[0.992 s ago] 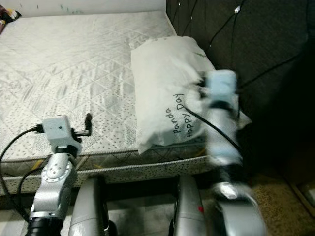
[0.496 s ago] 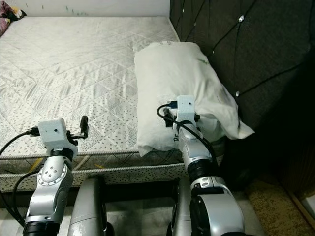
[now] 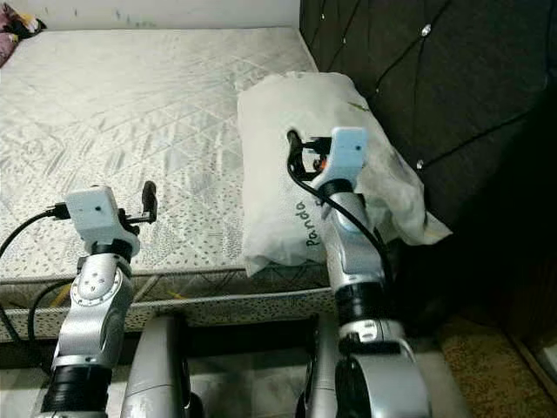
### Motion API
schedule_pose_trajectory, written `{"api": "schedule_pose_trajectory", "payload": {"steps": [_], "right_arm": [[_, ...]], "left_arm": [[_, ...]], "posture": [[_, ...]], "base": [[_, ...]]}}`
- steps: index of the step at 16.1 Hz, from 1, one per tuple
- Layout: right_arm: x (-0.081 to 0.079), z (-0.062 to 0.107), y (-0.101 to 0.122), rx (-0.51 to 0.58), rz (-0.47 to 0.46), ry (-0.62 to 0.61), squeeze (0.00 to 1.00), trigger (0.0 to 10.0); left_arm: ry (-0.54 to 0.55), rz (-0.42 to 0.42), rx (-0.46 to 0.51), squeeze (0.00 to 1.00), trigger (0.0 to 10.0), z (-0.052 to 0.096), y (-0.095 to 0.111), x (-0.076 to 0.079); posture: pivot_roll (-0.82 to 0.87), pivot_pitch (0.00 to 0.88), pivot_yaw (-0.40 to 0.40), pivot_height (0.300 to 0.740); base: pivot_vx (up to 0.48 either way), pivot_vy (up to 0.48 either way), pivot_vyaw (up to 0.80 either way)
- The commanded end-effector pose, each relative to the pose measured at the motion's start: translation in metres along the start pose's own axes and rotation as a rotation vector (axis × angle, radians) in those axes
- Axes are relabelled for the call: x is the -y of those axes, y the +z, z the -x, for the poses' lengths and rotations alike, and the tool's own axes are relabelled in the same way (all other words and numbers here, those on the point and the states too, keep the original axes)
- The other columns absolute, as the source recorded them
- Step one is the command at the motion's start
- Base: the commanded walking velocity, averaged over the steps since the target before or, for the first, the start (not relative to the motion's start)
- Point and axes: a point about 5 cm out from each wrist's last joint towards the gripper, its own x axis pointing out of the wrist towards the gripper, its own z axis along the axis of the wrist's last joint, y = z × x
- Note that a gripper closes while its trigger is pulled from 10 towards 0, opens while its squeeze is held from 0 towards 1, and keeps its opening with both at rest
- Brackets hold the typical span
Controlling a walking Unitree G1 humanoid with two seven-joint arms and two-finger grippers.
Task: Clean up the room
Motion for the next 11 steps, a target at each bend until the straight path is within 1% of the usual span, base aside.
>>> {"api": "schedule_pose_trajectory", "payload": {"steps": [1, 3, 6, 10, 11], "right_arm": [[-0.002, -0.001, 0.009, 0.042, -0.025, 0.003, 0.0, 10.0], [-0.007, -0.002, 0.015, 0.067, -0.041, 0.023, 0.0, 10.0], [-0.01, -0.001, 0.019, 0.079, -0.036, 0.049, 0.0, 10.0], [-0.007, 0.007, 0.015, 0.063, -0.034, 0.042, 0.0, 10.0], [-0.005, 0.011, 0.011, 0.047, -0.032, 0.032, 0.0, 10.0]], "left_arm": [[0.005, -0.001, 0.017, 0.0, 10.0, -0.005, 0.003, -0.002], [0.017, -0.002, 0.038, 0.0, 10.0, -0.01, 0.006, -0.004], [0.049, 0.007, 0.063, 0.0, 10.0, -0.016, 0.01, -0.009], [0.056, 0.011, 0.068, 0.0, 10.0, -0.015, 0.008, -0.01], [0.051, 0.005, 0.063, 0.0, 10.0, -0.016, 0.007, -0.01]], "posture": [[-0.03, 0.0, 0.012, 0.533], [-0.03, 0.0, 0.008, 0.557], [-0.02, 0.0, -0.007, 0.591], [-0.04, 0.0, 0.006, 0.64], [-0.05, 0.0, 0.016, 0.649]], "base": [[0.0, 0.0, 0.0], [0.0, 0.0, 0.0], [0.0, 0.0, 0.0], [0.0, 0.0, 0.0], [0.0, 0.0, 0.0]]}}
